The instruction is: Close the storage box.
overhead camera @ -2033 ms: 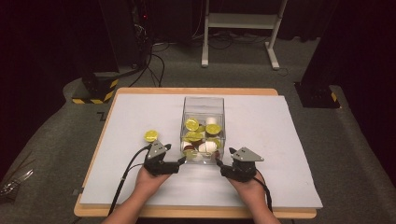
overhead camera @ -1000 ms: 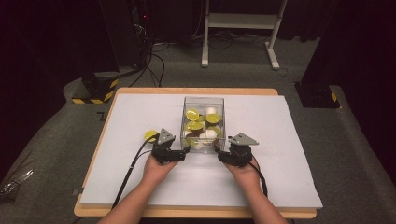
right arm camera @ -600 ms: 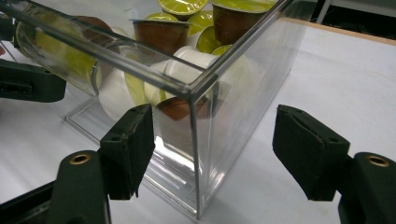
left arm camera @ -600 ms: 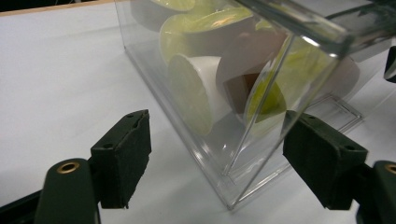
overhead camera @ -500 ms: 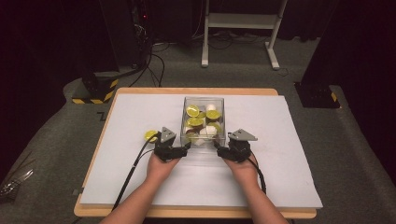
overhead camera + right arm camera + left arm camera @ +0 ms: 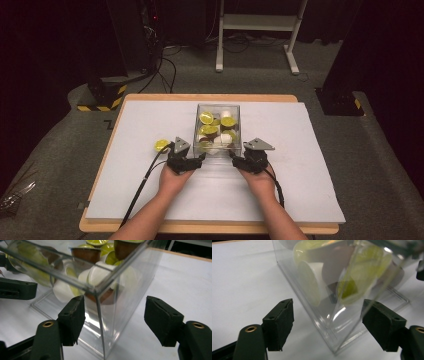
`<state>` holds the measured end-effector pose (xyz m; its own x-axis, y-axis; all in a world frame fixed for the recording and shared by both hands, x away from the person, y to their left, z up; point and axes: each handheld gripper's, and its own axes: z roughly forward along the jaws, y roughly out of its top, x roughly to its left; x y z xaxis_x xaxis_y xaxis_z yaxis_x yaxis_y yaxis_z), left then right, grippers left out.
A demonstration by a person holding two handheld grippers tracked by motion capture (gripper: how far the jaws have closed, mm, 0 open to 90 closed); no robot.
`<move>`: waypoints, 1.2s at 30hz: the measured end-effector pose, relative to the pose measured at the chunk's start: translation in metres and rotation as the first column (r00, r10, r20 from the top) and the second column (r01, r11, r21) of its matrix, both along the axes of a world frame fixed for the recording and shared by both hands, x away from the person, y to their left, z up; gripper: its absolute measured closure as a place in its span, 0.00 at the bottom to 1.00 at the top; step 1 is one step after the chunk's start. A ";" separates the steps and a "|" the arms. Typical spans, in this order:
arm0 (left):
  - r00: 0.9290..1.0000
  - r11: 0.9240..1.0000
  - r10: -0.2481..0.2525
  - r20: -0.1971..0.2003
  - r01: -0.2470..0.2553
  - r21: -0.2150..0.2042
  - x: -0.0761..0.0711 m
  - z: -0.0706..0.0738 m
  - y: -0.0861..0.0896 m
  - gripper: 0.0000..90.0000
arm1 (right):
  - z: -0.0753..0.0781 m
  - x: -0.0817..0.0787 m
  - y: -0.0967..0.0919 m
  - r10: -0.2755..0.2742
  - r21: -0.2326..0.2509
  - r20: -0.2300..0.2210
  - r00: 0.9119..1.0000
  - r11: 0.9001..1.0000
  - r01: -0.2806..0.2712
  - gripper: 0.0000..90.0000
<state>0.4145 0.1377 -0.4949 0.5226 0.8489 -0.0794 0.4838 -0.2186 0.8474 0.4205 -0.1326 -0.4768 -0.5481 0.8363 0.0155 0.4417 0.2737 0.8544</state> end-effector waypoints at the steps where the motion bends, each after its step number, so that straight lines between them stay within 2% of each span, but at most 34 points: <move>1: 1.000 1.000 -0.013 0.000 0.013 0.005 -0.004 0.000 0.004 0.28 | -0.001 -0.003 -0.003 0.006 0.005 -0.012 1.000 1.000 -0.006 0.37; 5: 0.999 0.999 -0.047 -0.013 0.047 0.009 -0.013 0.002 0.013 0.25 | -0.001 -0.012 -0.009 0.013 0.027 -0.028 1.000 1.000 -0.012 0.37; 10: 0.998 0.998 -0.064 -0.017 0.065 0.026 -0.024 0.004 0.024 0.24 | 0.000 -0.022 -0.015 0.020 0.026 -0.015 1.000 0.999 -0.019 0.37; 11: 0.997 0.996 -0.072 -0.016 0.073 0.042 -0.030 0.005 0.032 0.24 | 0.000 -0.026 -0.019 0.018 0.017 -0.009 1.000 1.000 -0.018 0.37; 12: 0.997 0.996 -0.072 -0.016 0.073 0.042 -0.030 0.005 0.032 0.24 | 0.000 -0.026 -0.019 0.018 0.017 -0.009 1.000 1.000 -0.018 0.37; 13: 0.997 0.995 -0.071 -0.019 0.072 0.062 -0.035 0.007 0.041 0.24 | 0.000 -0.029 -0.025 0.008 0.011 -0.008 1.000 1.000 -0.007 0.37; 14: 0.997 0.995 -0.071 -0.019 0.072 0.062 -0.035 0.007 0.041 0.24 | 0.000 -0.030 -0.027 0.001 0.011 -0.010 1.000 1.000 -0.001 0.37; 15: 0.997 0.995 -0.067 -0.027 0.069 0.076 -0.040 0.007 0.053 0.24 | 0.000 -0.031 -0.031 -0.005 0.007 -0.015 1.000 1.000 0.005 0.37; 16: 0.997 0.995 -0.067 -0.027 0.069 0.076 -0.040 0.007 0.053 0.24 | 0.000 -0.031 -0.031 -0.005 0.007 -0.015 1.000 1.000 0.005 0.37; 17: 0.998 0.994 -0.056 -0.039 0.060 0.096 -0.045 0.007 0.067 0.24 | -0.002 -0.032 -0.040 -0.024 0.004 -0.026 0.999 1.000 0.025 0.37; 21: 0.999 0.985 -0.012 -0.044 0.019 0.171 -0.056 0.003 0.100 0.24 | -0.006 -0.037 -0.061 -0.072 -0.014 -0.049 0.996 0.997 0.072 0.37; 22: 0.999 0.985 -0.012 -0.044 0.019 0.171 -0.056 0.003 0.100 0.24 | -0.006 -0.037 -0.061 -0.072 -0.014 -0.049 0.996 0.997 0.072 0.37; 23: 0.998 0.982 0.022 -0.056 -0.011 0.188 -0.060 0.001 0.117 0.24 | -0.008 -0.039 -0.075 -0.103 -0.030 -0.061 0.993 0.994 0.101 0.37; 24: 0.998 0.982 0.022 -0.056 -0.011 0.188 -0.060 0.001 0.117 0.24 | -0.008 -0.039 -0.075 -0.103 -0.030 -0.061 0.993 0.994 0.101 0.37; 25: 0.996 0.981 0.047 -0.073 -0.033 0.193 -0.063 -0.001 0.133 0.24 | -0.010 -0.042 -0.086 -0.129 -0.043 -0.073 0.989 0.991 0.126 0.37; 26: 0.996 0.981 0.047 -0.073 -0.033 0.193 -0.063 -0.001 0.133 0.24 | -0.010 -0.042 -0.086 -0.129 -0.043 -0.073 0.989 0.991 0.126 0.37; 27: 0.994 0.980 0.064 -0.089 -0.045 0.194 -0.065 -0.002 0.142 0.24 | -0.011 -0.043 -0.092 -0.140 -0.053 -0.073 0.987 0.989 0.136 0.37; 29: 0.989 0.981 0.089 -0.118 -0.066 0.185 -0.067 -0.007 0.155 0.25 | -0.016 -0.048 -0.110 -0.180 -0.071 -0.086 0.980 0.982 0.174 0.38; 31: 0.985 0.981 0.099 -0.142 -0.073 0.178 -0.066 -0.009 0.160 0.25 | -0.019 -0.050 -0.119 -0.203 -0.088 -0.096 0.975 0.977 0.194 0.38; 32: 0.985 0.983 0.096 -0.140 -0.072 0.169 -0.066 -0.009 0.161 0.25 | -0.021 -0.052 -0.123 -0.212 -0.099 -0.103 0.972 0.974 0.202 0.38; 36: 0.986 0.980 0.104 -0.134 -0.079 0.182 -0.066 -0.011 0.159 0.24 | -0.022 -0.056 -0.133 -0.236 -0.133 -0.115 0.965 0.966 0.220 0.37</move>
<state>0.3484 0.2964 -0.5056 0.4361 0.8999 0.0074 0.6211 -0.3069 0.7212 0.3648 -0.2651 -0.4986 -0.3426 0.9389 -0.0335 0.6079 0.2488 0.7540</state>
